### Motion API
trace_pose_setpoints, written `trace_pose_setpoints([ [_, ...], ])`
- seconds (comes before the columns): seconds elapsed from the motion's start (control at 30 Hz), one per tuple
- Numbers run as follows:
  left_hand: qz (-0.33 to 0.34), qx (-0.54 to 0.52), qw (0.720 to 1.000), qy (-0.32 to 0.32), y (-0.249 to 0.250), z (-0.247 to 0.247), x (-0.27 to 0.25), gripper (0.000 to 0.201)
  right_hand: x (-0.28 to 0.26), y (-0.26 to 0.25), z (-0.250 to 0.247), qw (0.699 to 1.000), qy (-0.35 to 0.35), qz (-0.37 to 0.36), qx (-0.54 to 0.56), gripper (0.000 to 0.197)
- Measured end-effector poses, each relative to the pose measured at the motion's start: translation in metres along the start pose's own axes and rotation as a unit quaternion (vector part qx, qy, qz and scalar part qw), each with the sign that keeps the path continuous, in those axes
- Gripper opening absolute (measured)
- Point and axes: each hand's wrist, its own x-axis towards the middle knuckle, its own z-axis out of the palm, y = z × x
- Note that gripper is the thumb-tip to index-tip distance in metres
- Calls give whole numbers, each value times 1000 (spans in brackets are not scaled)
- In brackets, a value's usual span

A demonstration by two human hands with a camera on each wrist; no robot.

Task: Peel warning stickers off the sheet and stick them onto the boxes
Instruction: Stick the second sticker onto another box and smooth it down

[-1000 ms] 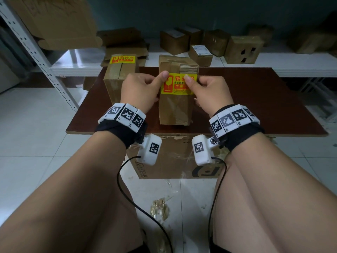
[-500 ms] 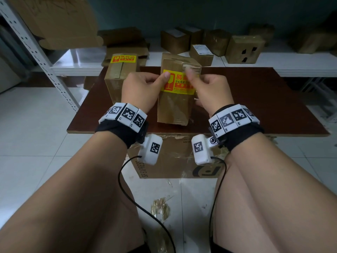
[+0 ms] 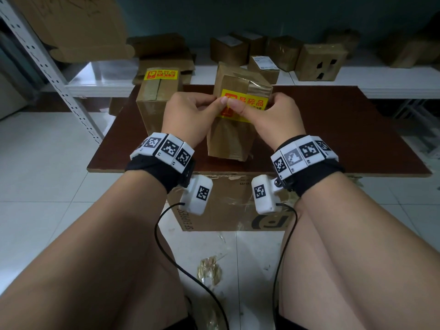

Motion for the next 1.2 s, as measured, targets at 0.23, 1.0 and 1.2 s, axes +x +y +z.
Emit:
trace_pose_setpoints([
  [0.23, -9, -1, 1000, 2, 4, -3, 0, 38, 4, -1, -2, 999, 24, 29, 12, 71],
  [1.0, -54, 15, 998, 15, 7, -4, -5, 35, 5, 2, 6, 999, 5, -34, -25, 49],
  [1.2, -44, -63, 997, -11, 3, 3, -4, 20, 4, 3, 3, 998, 34, -47, -3, 52],
])
